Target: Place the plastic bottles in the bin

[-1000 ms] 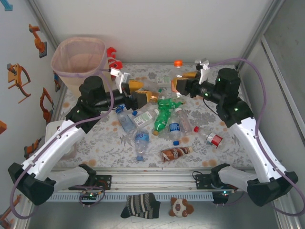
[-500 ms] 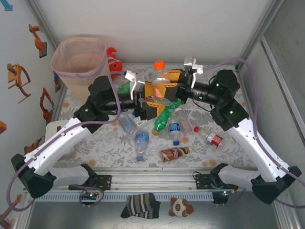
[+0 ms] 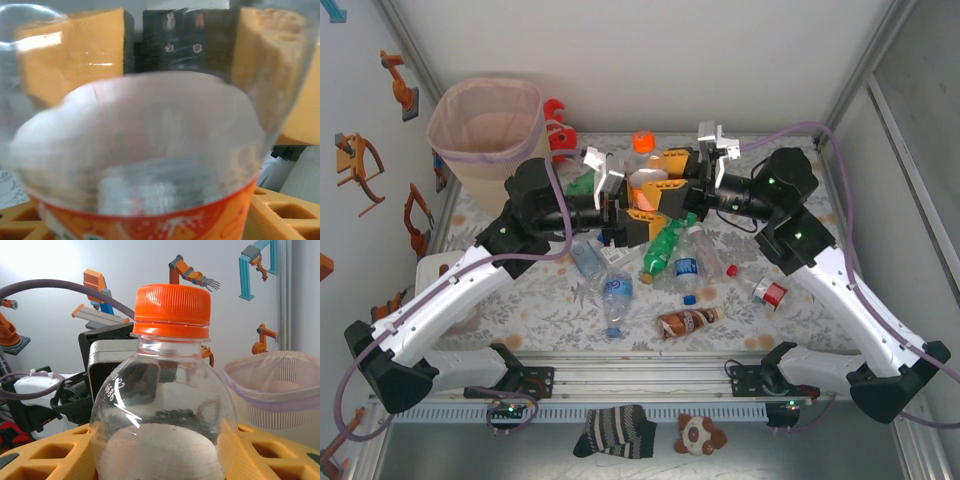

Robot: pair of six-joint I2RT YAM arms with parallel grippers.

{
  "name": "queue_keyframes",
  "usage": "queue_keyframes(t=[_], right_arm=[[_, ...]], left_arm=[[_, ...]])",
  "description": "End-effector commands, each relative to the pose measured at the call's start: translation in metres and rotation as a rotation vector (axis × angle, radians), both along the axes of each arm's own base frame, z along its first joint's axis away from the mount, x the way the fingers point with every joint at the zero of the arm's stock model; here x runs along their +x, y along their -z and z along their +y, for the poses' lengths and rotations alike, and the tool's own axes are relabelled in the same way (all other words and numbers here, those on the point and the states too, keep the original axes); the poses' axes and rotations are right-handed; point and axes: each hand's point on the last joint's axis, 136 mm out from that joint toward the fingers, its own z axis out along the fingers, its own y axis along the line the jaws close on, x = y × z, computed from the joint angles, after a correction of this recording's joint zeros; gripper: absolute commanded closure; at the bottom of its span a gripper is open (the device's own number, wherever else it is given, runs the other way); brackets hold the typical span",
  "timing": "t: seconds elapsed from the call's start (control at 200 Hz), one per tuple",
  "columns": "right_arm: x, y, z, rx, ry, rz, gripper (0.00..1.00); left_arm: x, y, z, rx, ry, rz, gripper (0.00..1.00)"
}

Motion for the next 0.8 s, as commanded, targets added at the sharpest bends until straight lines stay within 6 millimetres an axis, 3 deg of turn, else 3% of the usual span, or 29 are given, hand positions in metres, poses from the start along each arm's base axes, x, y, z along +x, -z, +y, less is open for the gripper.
queue_keyframes(t=[0.0, 0.105, 0.265, 0.401, 0.456, 0.606, 0.791], right_arm=[[-0.014, -0.015, -0.004, 0.032, -0.025, -0.043, 0.45], [-0.01, -0.013, -0.005, 0.021, 0.005, -0.041, 0.42], [-0.006, -0.012, -0.012, 0.019, 0.067, -0.039, 0.27], [0.007, -0.008, -0.025, 0.001, 0.2, -0.03, 0.11], [0.011, -0.006, -0.031, -0.01, 0.255, -0.032, 0.09], [0.022, 0.001, -0.05, -0.04, 0.402, -0.048, 0.08], [0.029, 0.009, -0.061, -0.073, 0.484, -0.055, 0.08]], left_arm=[[-0.001, -0.02, 0.005, -0.05, -0.019, -0.066, 0.38], [0.0, -0.02, 0.005, -0.043, -0.025, -0.065, 0.4], [0.011, -0.012, 0.006, 0.008, -0.086, -0.057, 0.44], [0.03, -0.003, 0.015, 0.073, -0.214, -0.065, 0.45], [0.042, 0.001, 0.021, 0.106, -0.287, -0.066, 0.45], [0.081, 0.017, 0.049, 0.222, -0.509, -0.06, 0.46], [0.138, 0.031, 0.107, 0.388, -0.835, -0.053, 0.46]])
